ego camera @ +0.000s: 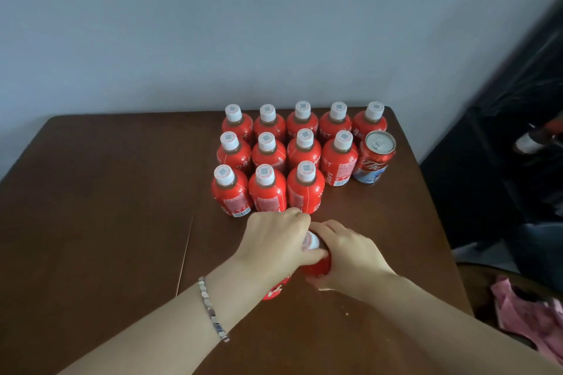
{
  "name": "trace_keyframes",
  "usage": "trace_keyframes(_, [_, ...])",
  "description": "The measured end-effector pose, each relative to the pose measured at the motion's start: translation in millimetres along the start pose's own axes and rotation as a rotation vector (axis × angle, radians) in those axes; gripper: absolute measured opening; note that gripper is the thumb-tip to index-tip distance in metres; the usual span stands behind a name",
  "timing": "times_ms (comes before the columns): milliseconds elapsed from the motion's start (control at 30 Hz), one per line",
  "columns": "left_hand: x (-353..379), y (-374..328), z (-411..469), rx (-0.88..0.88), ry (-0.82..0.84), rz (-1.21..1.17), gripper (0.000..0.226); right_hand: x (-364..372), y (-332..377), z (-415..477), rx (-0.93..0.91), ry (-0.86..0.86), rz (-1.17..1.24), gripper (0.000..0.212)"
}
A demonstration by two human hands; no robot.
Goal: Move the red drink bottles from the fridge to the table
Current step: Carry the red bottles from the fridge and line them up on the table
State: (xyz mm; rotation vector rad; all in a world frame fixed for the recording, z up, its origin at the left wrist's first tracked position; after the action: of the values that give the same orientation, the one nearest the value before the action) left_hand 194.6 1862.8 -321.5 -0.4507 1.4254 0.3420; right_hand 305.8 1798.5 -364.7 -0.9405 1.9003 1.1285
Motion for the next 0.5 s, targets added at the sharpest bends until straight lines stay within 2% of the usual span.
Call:
trace_keyframes(133, [6, -10, 23, -0.070, 0.209, -0.120, 0.053, -3, -42, 0, 0.247, -0.065, 0.285, 0.076])
trace_keyframes(267, [15, -25, 61, 0.030, 0.211, -0.152, 0.042, -13, -78, 15, 0.470, -0.356, 0.599, 0.086])
trace_keyframes(367, [19, -33, 90, 0.072, 0.198, -0.121, 0.034, -23, -87, 35, 0.514, -0.519, 0.713, 0.081])
trace_keyframes(500, [39, -23, 112, 0.072, 0.133, -0.057, 0.017, -29, -94, 52, 0.510, -0.493, 0.802, 0.082])
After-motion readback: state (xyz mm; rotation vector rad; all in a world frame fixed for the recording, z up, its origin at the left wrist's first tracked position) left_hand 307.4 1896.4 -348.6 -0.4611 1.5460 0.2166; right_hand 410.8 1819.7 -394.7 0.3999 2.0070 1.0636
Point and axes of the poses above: each hand's wrist, its own z-axis towards the middle knuckle, its own x-axis out of the palm, y = z × x, the point moved 2 cm from there along z, towards the middle knuckle, and after that the axes turned 11 degrees about x, right-handed, at the moved point
